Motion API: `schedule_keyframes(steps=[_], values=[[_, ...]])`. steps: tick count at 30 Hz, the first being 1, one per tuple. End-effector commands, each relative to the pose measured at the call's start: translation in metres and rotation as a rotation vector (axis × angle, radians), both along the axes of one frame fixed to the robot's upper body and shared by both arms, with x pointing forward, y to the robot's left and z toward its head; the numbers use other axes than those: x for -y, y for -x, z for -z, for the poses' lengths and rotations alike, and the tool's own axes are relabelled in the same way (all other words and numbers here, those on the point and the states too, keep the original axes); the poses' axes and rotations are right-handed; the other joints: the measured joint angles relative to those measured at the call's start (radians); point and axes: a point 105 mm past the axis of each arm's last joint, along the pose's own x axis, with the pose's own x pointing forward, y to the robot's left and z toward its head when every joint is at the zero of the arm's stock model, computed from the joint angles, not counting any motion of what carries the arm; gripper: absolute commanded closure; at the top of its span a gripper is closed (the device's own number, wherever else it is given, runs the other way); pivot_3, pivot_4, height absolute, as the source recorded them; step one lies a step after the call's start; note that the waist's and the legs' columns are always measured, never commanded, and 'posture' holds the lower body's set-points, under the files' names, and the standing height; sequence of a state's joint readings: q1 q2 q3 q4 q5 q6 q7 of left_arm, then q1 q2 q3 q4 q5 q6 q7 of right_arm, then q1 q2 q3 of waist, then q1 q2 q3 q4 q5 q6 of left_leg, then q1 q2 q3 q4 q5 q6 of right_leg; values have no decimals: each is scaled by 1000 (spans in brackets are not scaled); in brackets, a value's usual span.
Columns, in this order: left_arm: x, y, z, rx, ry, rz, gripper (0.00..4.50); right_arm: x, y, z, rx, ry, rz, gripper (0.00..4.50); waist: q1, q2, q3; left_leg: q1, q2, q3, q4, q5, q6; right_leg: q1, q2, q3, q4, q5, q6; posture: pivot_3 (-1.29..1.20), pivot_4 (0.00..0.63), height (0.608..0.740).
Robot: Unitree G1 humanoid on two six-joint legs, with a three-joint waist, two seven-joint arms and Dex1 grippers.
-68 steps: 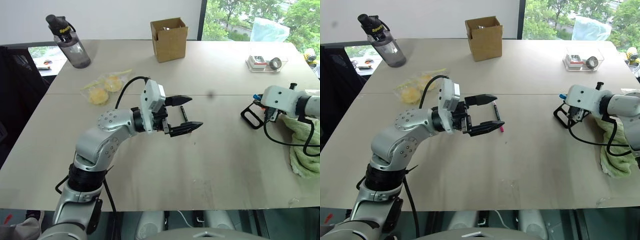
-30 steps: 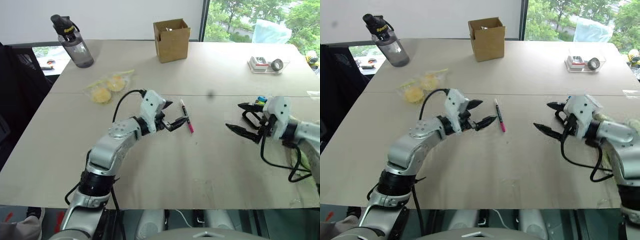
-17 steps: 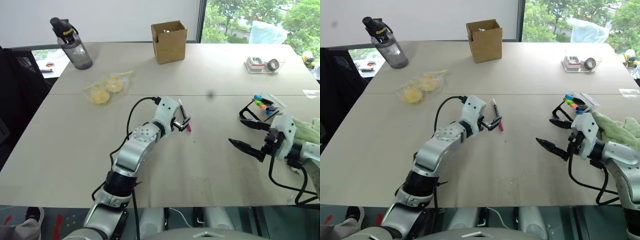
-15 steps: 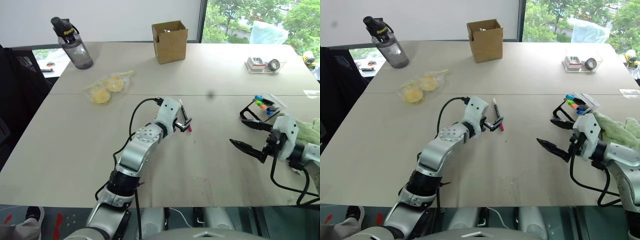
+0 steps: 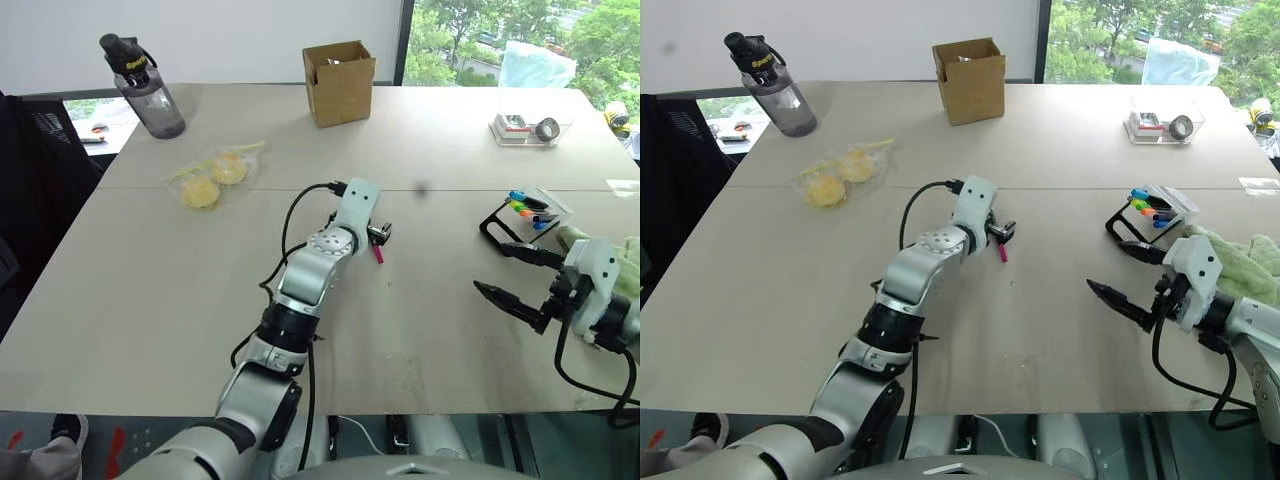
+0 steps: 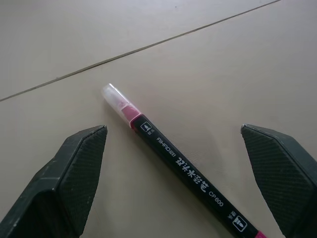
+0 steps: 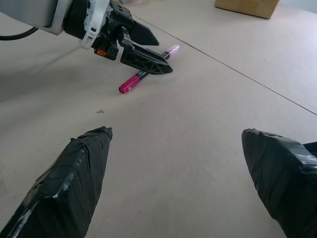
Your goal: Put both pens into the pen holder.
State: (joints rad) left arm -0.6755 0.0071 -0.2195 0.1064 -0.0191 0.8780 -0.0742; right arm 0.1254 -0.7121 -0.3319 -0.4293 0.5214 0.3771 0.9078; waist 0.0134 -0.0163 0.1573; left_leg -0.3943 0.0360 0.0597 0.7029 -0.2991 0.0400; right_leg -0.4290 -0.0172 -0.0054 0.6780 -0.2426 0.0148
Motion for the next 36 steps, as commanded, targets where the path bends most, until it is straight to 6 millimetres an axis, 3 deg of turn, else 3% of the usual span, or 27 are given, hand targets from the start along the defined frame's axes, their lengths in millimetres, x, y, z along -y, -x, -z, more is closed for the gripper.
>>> schedule_keyframes(steps=[1, 10, 17, 20, 24, 27, 30, 33, 36], values=[[4, -2, -6, 4, -63, -37, 0, 0, 2, -17, 78, 21, 0, 29, 1, 0, 0, 0, 0, 0, 0, 0, 0, 0, 0, 0, 0, 0, 0, 0, 150, 736], [-4, 10, 16, -188, -75, -150, 0, -1, 1, -17, 79, 33, -3, 29, 0, 0, -1, 0, 0, 0, 0, 0, 0, 0, 0, 0, 0, 0, 0, 0, 150, 736], [-13, 18, 27, -326, 29, -251, 2836, 1, -2, -17, 81, 43, -4, 0, -6, 0, -1, 3, 0, -1, 0, 0, 0, 1, 1, 3, 1, 0, 0, 0, 150, 736], [-16, 20, 30, -338, 47, -265, 4338, 1, -3, -17, 80, 46, -7, 0, -9, 0, -1, 4, 0, -1, -1, 0, -1, 1, 2, 5, 1, 0, 0, 0, 150, 736], [-20, 14, 22, -258, -3, -256, 4432, 1, -6, -14, 54, 48, 4, 0, -11, 0, -1, 7, 0, 0, -2, 0, -1, 3, 2, 7, 0, 0, 0, 0, 150, 736], [-19, 5, 5, -88, -61, -202, 4432, 3, -11, -10, 11, 59, 31, 0, -11, 0, -1, 13, -1, 0, -4, -1, 0, 8, 2, 9, -1, 0, 0, 0, 150, 736], [-4, 4, -13, 0, 127, -68, 4432, -4, -19, -16, -14, -23, 47, 0, -12, 0, -1, 14, -1, 0, -4, -1, 0, 8, 1, 9, 0, 0, 0, 0, 150, 736], [-4, 3, -27, 210, 2, 23, 4432, -18, -17, -20, -51, -68, -6, 0, -8, -1, -1, 14, 0, 0, -4, -1, 0, 8, -1, 9, 0, 0, -1, 0, 150, 736], [7, 17, -44, 225, 313, 250, 4432, -34, -20, -25, -112, -156, -32, 0, -5, -1, -1, 13, 0, 1, -4, -1, 0, 8, 0, 9, 0, 0, -1, 0, 150, 736]])
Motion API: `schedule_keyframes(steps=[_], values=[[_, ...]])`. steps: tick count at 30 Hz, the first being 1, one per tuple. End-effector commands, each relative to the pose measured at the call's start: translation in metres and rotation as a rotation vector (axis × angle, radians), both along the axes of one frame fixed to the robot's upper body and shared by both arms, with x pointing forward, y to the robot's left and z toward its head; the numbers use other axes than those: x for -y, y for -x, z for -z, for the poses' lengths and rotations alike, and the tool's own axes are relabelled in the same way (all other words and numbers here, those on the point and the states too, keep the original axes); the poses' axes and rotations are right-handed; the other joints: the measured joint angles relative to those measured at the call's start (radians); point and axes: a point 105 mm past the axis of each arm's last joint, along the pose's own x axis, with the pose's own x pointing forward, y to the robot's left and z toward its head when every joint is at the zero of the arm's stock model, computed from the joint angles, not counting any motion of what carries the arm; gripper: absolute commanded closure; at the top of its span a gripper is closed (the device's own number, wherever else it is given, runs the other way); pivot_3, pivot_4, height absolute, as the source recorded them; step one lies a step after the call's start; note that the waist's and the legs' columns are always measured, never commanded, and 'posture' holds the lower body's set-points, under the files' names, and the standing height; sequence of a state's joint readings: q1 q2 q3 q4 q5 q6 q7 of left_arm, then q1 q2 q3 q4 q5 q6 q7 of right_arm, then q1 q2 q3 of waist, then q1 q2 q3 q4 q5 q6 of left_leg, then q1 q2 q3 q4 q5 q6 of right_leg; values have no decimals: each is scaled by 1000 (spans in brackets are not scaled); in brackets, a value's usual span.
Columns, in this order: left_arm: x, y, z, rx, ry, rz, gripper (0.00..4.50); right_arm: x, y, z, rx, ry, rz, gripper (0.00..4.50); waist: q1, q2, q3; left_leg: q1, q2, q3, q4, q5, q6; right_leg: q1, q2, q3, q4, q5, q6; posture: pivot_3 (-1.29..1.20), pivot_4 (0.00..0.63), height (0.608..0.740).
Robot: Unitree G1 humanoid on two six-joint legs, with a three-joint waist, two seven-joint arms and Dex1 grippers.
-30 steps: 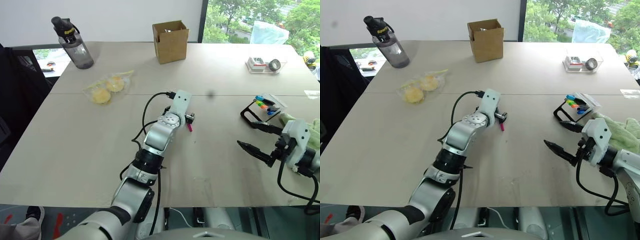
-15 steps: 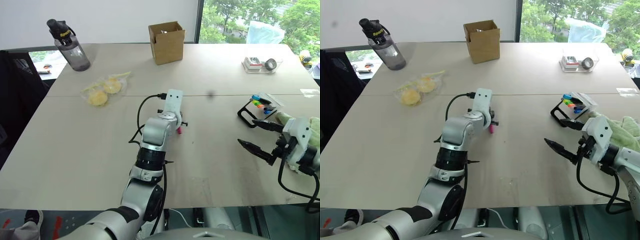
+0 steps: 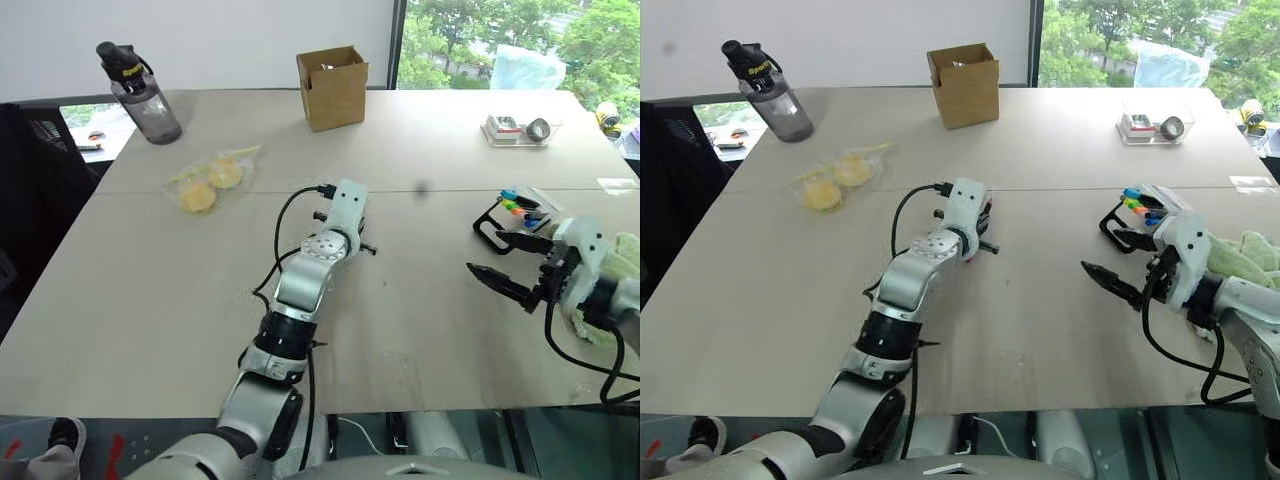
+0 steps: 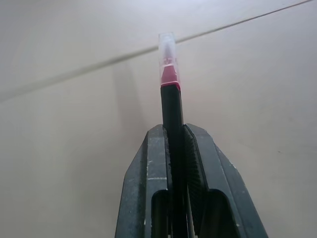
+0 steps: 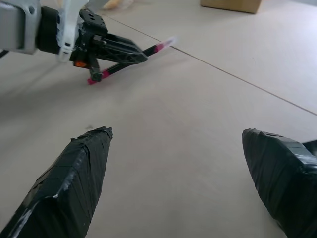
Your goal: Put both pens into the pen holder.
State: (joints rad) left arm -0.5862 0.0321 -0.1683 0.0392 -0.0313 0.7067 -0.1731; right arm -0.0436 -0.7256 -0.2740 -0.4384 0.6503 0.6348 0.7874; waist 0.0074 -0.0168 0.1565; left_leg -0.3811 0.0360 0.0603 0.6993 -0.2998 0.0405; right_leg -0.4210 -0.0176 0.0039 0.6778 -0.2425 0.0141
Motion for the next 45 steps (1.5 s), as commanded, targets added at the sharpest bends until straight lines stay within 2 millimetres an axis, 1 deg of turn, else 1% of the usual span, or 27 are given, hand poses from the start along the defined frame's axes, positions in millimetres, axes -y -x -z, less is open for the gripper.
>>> schedule_keyframes(steps=[1, 5, 7, 10, 14, 18, 20, 23, 28, 29, 30, 31, 32, 35, 37, 38, 41, 43, 45], values=[[19, 22, -39, 142, 242, 297, 4432, -20, -1, -13, -23, -80, -40, 0, 2, 0, 0, 0, 0, 0, 0, 0, 0, 0, -1, 0, 0, 0, 0, 0, 150, 736], [26, 49, -43, 177, 286, 562, 4432, -35, -7, -18, -103, -165, -45, 0, 4, 0, 0, -2, 0, 1, 0, 0, 0, -1, 0, 0, -1, 0, 0, 0, 150, 736], [26, 57, -44, 198, 287, 633, 4432, -43, -10, -22, -129, -211, -53, 0, 4, 0, 0, -2, 0, 1, 0, 0, 0, -1, 0, 0, -1, 0, 0, 0, 150, 736], [25, 63, -48, 208, 328, 688, 4432, -53, -15, -31, -139, -284, -65, 0, 4, 0, 0, -2, 0, 0, 0, 0, 1, -1, 1, -1, -1, 0, 0, 0, 150, 736], [26, 70, -55, 214, 385, 738, 4432, -59, -22, -40, -136, -338, -59, 0, 5, 0, 0, -3, -1, 0, 0, -1, 2, -1, 2, -1, -2, 0, 0, 0, 150, 736], [29, 77, -59, 214, 406, 781, 4432, -68, -24, -52, -126, -386, -83, 0, 4, 0, 0, -3, -1, 0, 0, -2, 3, -1, 2, -1, -4, 0, 1, 0, 150, 736], [31, 81, -60, 212, 407, 800, 4432, -72, -23, -54, -131, -389, -96, 0, 4, 0, 0, -4, -1, 0, 0, -2, 3, -1, 2, -2, -4, 0, 1, 0, 150, 736], [32, 83, -58, 201, 414, 811, 4500, -75, -24, -58, -115, -398, -98, 810, 3, 0, 0, -4, 0, 0, 0, -2, 3, -1, 2, -2, -5, 0, 1, 0, 150, 736], [33, 85, -55, 181, 415, 823, 4500, -76, -21, -63, -108, -406, -122, 3300, 3, 0, 0, -4, -1, 0, 0, -2, 3, -1, 2, -2, -5, 0, 1, 0, 150, 736], [33, 85, -55, 174, 417, 825, 4500, -75, -21, -64, -109, -409, -125, 3862, 3, 0, 0, -4, -1, -1, 0, -2, 3, -1, 2, -2, -6, 0, 1, 0, 150, 736], [32, 85, -54, 169, 416, 824, 4500, -75, -20, -65, -109, -411, -128, 4287, 3, 0, 0, -4, -1, -1, 0, -2, 4, -1, 2, -3, -6, 0, 1, 0, 150, 736], [32, 84, -54, 163, 419, 818, 3584, -76, -19, -66, -109, -417, -134, 4404, 3, 0, 0, -5, 0, -1, 0, -2, 4, -1, 2, -3, -6, 0, 1, 0, 150, 736], [32, 84, -53, 156, 424, 817, 3279, -76, -18, -67, -110, -423, -139, 4403, 3, 0, 0, -5, 0, -1, 0, -2, 4, -1, 2, -3, -6, 0, 1, 0, 150, 736], [31, 81, -51, 167, 383, 800, 1844, -77, -16, -69, -99, -418, -152, 4403, 3, 0, 0, -5, 0, -1, 0, -2, 4, -1, 2, -3, -6, 0, 1, 0, 150, 736], [29, 77, -51, 185, 347, 776, 1093, -75, -17, -73, -62, -386, -142, 4403, 3, 0, 0, -5, 0, -1, 0, -2, 4, -1, 2, -3, -6, 0, 1, 0, 150, 736], [26, 75, -53, 200, 322, 769, 623, -71, -18, -75, -32, -340, -124, 4403, 3, 0, 0, -5, -1, -1, 0, -2, 4, -1, 2, -3, -6, 0, 1, 0, 150, 736], [18, 70, -62, 244, 259, 754, 623, -60, -20, -86, 78, -173, -97, 4403, 3, 1, 1, -6, -1, -1, 0, -2, 4, -2, 2, -3, -7, 0, 1, 0, 150, 736], [12, 68, -68, 266, 211, 751, 623, -53, -18, -101, 153, -92, -95, 4403, 4, 2, 2, -7, -1, -1, 0, -2, 4, -2, 2, -4, -8, 0, 1, 0, 150, 736], [9, 68, -70, 273, 159, 758, 623, -47, -17, -119, 225, -56, -93, 4403, 1, 2, 2, -8, 0, -3, 0, -2, 4, -3, 2, -5, -9, 0, 1, 0, 150, 736]])
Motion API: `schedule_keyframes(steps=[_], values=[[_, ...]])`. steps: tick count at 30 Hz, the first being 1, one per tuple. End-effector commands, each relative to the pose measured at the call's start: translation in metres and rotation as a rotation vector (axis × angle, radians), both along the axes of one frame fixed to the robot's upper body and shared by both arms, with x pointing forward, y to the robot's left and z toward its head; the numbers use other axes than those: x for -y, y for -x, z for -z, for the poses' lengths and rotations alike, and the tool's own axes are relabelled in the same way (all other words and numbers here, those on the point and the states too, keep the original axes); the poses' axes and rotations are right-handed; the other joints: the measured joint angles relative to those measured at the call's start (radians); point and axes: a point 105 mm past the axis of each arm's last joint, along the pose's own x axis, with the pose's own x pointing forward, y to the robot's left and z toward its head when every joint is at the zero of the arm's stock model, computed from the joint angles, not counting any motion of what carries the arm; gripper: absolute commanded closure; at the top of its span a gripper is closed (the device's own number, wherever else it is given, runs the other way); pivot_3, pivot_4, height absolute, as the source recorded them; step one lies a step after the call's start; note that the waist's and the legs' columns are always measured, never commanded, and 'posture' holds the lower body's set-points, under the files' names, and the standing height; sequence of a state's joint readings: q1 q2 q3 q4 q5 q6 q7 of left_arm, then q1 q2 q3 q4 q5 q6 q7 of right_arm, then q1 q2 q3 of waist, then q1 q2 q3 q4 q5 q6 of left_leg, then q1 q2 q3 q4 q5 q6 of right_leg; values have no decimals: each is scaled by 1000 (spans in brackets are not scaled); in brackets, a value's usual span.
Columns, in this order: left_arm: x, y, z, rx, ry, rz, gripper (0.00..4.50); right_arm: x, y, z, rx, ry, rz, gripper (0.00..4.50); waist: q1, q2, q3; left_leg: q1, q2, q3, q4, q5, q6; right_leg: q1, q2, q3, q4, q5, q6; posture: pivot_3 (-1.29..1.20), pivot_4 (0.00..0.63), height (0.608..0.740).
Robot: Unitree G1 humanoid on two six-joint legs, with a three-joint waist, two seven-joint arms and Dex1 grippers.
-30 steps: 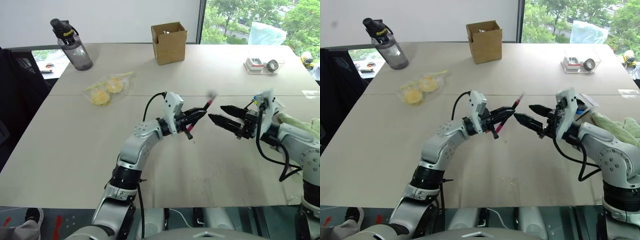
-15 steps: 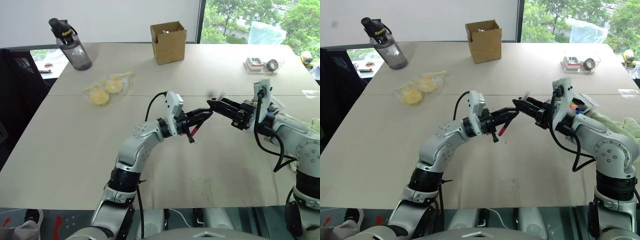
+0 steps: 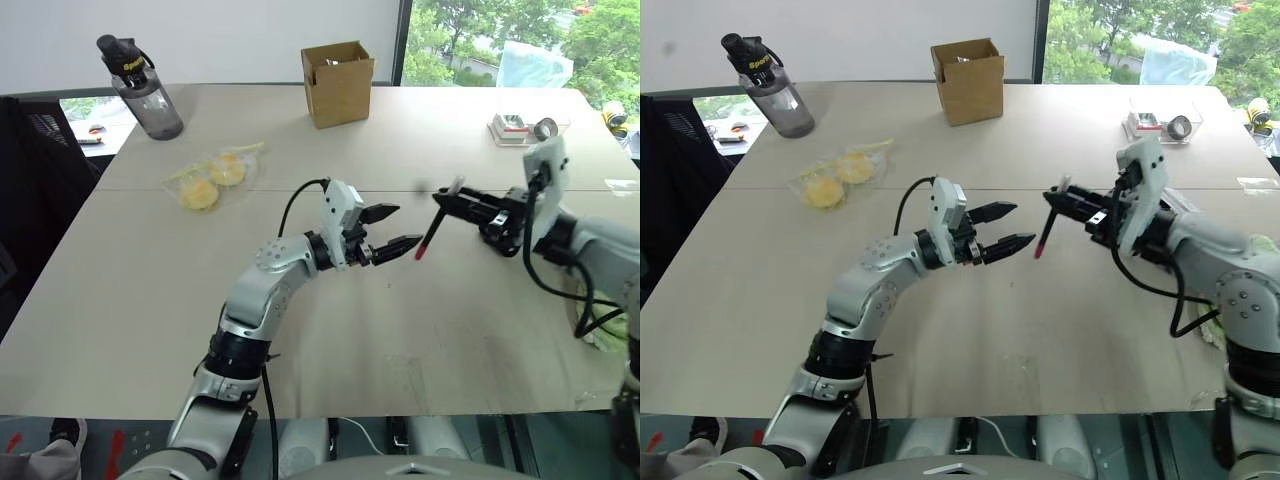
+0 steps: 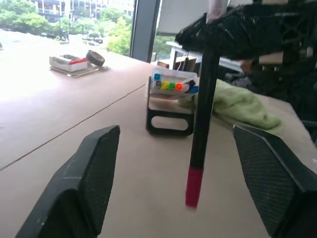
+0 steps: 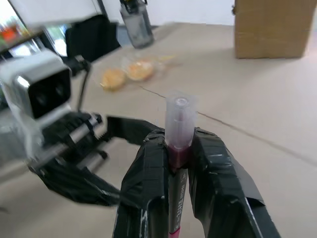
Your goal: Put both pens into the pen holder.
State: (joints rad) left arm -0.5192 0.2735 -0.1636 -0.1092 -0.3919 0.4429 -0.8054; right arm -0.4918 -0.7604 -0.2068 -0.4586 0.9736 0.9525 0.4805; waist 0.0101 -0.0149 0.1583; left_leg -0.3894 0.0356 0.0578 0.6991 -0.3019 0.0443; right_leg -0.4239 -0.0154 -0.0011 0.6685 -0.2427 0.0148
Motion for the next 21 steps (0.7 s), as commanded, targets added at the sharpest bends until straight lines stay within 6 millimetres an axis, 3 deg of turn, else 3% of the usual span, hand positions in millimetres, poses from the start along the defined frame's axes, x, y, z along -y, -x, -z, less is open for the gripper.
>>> schedule_keyframes(steps=[1, 4, 8, 21], values=[[-2, 5, -22, 121, -51, 23, 623, 8, 9, -44, 227, 82, -6, 4403, -2, 0, 0, -1, 0, -1, 0, 0, 0, 0, 0, 0, -1, 0, 0, 0, 150, 736], [-7, 7, -30, 153, -123, 30, 623, 35, 6, -65, 383, 345, 68, 4403, 4, 1, 1, -9, 1, -3, 0, 0, 0, -6, 0, -3, -3, 0, 0, 0, 150, 736], [-3, 19, -37, 158, -154, 97, 623, 45, 6, -62, 427, 592, 49, 4403, 4, 1, 1, -12, 1, -2, 0, 1, -1, -7, -3, -5, -6, 0, 0, 0, 150, 736], [4, 29, -42, 132, -152, 151, 623, 61, -1, -39, 395, 794, 28, 4403, 3, 1, 1, -11, 1, -1, 0, 3, -4, -7, -3, -3, -5, 0, 0, 0, 150, 736]])
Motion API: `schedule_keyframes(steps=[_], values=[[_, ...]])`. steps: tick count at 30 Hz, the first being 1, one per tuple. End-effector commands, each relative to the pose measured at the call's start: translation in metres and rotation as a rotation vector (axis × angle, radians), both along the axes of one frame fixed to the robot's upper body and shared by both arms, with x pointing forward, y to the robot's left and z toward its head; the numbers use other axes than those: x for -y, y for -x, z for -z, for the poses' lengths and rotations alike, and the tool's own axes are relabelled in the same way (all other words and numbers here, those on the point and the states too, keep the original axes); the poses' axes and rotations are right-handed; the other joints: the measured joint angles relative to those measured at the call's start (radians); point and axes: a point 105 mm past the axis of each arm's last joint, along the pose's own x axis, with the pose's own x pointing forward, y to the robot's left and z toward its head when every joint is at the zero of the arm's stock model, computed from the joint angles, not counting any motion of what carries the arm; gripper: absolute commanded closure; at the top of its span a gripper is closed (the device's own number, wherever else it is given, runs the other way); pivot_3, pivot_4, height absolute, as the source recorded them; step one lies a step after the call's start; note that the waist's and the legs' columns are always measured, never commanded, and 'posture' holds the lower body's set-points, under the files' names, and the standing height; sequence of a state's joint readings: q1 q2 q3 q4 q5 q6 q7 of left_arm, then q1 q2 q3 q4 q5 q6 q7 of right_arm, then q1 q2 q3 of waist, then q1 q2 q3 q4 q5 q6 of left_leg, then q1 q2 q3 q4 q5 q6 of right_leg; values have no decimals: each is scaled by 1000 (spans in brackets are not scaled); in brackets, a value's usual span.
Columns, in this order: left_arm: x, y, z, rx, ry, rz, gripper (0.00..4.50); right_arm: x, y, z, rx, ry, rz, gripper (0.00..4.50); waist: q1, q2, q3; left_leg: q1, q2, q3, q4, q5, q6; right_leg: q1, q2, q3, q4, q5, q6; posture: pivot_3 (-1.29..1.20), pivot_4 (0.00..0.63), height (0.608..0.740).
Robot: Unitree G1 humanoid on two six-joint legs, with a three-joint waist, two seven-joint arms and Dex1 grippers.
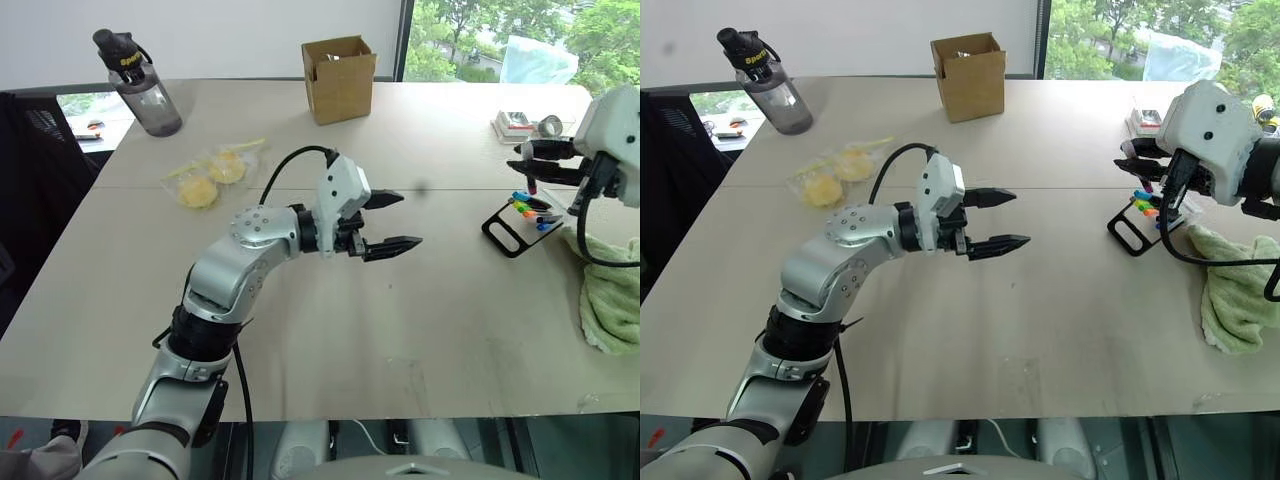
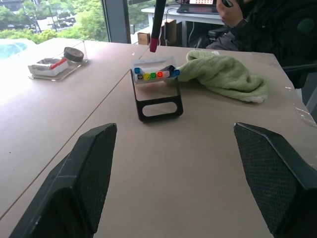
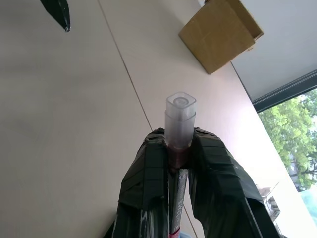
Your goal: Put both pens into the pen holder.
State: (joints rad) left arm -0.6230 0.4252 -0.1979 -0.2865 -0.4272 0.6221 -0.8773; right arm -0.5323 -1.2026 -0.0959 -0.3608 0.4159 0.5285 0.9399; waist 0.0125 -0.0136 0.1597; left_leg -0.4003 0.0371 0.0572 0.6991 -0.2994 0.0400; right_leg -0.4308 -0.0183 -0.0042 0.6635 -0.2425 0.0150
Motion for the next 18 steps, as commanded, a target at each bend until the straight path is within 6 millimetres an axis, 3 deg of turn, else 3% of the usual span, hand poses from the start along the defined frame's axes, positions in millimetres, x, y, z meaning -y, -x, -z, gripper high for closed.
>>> schedule_keyframes(steps=[1, 18], values=[[4, 8, -12, 28, 41, 34, 623, 6, 0, -7, 37, 34, 11, 4403, 0, 0, 0, 0, 0, 0, 0, 0, 0, 0, 0, 0, 0, 0, 0, 0, 150, 736], [4, 5, -4, 22, 13, 18, 623, 11, -15, 22, 12, 106, 18, 4403, 0, 0, 0, 1, 0, 1, 0, 0, 0, 0, 0, 1, 1, 0, 0, 0, 150, 736]])
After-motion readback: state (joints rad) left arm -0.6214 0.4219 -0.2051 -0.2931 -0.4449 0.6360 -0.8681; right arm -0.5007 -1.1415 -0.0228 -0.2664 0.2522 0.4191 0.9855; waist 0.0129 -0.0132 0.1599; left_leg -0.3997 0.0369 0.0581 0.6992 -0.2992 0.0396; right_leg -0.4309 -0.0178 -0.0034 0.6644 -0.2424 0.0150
